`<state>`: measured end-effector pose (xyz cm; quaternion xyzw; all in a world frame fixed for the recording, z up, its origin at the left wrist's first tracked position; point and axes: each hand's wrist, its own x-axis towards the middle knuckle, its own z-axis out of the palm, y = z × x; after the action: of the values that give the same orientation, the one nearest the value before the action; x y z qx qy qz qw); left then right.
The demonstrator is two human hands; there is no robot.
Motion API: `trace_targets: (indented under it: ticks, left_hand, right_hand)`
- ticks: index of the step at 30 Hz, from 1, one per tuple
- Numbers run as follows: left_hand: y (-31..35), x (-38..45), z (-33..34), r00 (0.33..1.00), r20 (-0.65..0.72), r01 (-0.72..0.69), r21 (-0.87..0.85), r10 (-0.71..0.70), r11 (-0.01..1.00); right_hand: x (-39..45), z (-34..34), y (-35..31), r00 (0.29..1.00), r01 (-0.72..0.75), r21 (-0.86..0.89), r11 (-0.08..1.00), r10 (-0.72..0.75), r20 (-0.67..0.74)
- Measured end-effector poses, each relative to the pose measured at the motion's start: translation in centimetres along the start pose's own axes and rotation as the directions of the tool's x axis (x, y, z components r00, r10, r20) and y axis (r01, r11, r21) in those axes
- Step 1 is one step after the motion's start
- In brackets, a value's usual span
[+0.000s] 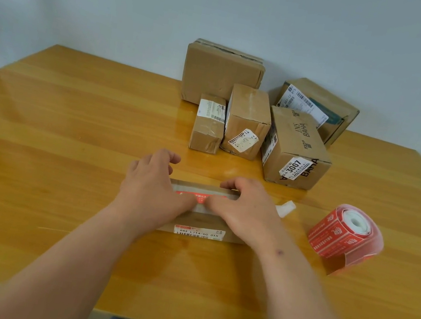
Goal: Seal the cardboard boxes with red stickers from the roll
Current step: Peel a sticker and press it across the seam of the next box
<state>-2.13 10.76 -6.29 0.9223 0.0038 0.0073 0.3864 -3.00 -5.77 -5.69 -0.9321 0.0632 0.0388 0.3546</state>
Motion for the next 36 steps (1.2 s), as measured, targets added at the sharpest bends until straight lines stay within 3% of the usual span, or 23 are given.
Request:
trace_targets:
  ticks: [2, 7, 10, 14, 18, 21, 25, 28, 30, 33, 36]
  left_hand:
    - [-0.1, 0.0, 0.1, 1.000, 0.005, -0.013, 0.010, 0.013, 1.000]
    - [-0.9, 0.3, -0.5, 0.997, 0.066, 0.045, -0.282, -0.027, 0.958]
    - [-1.1, 0.3, -0.5, 0.998, 0.069, 0.034, -0.310, -0.013, 0.950]
    - [-1.6, 0.4, -0.8, 0.997, 0.077, 0.039, -0.368, -0.011, 0.929]
    - [-1.5, 0.3, -0.6, 0.995, 0.096, 0.005, -0.289, 0.024, 0.957]
    - [-1.6, 0.4, -0.7, 0.995, 0.094, 0.045, -0.362, -0.011, 0.931]
    - [-1.6, 0.3, -0.5, 0.997, 0.067, -0.016, -0.284, 0.037, 0.959]
    - [-1.7, 0.3, -0.9, 0.995, 0.090, -0.020, -0.310, 0.050, 0.950]
    - [-2.1, 0.2, -1.8, 0.977, 0.194, -0.036, -0.243, 0.085, 0.969]
    - [-2.5, 0.2, -2.8, 0.919, 0.370, -0.192, 0.120, 0.135, 0.974]
    - [-2.3, 0.7, -3.7, 0.911, 0.396, -0.208, 0.199, 0.115, 0.958]
  right_hand:
    - [0.0, 0.0, 0.0, 1.000, 0.003, -0.001, 1.000, -0.003, 0.006]
    - [0.1, -0.6, 0.8, 1.000, 0.006, 0.089, 0.996, -0.006, 0.006]
    - [0.0, -0.5, 0.9, 1.000, 0.003, 0.075, 0.997, -0.004, 0.009]
    - [-0.1, -1.0, 1.2, 1.000, -0.016, 0.195, 0.981, 0.017, -0.003]
    - [-0.3, -0.8, 1.1, 0.999, 0.007, 0.119, 0.993, -0.012, 0.041]
    - [-0.3, -0.9, 1.2, 0.999, -0.039, 0.253, 0.967, 0.037, 0.013]
    - [-0.1, -0.4, 1.1, 1.000, -0.002, 0.123, 0.992, 0.005, -0.028]
    - [-0.3, -0.7, 0.9, 1.000, -0.004, 0.190, 0.982, 0.009, -0.026]
    - [-0.7, -1.4, 1.1, 0.997, -0.001, 0.237, 0.972, -0.017, 0.075]
    - [-1.1, -2.5, 1.1, 0.937, 0.088, -0.006, 0.996, -0.080, 0.341]
    - [-0.7, -2.7, 0.4, 0.921, 0.152, -0.152, 0.977, -0.084, 0.381]
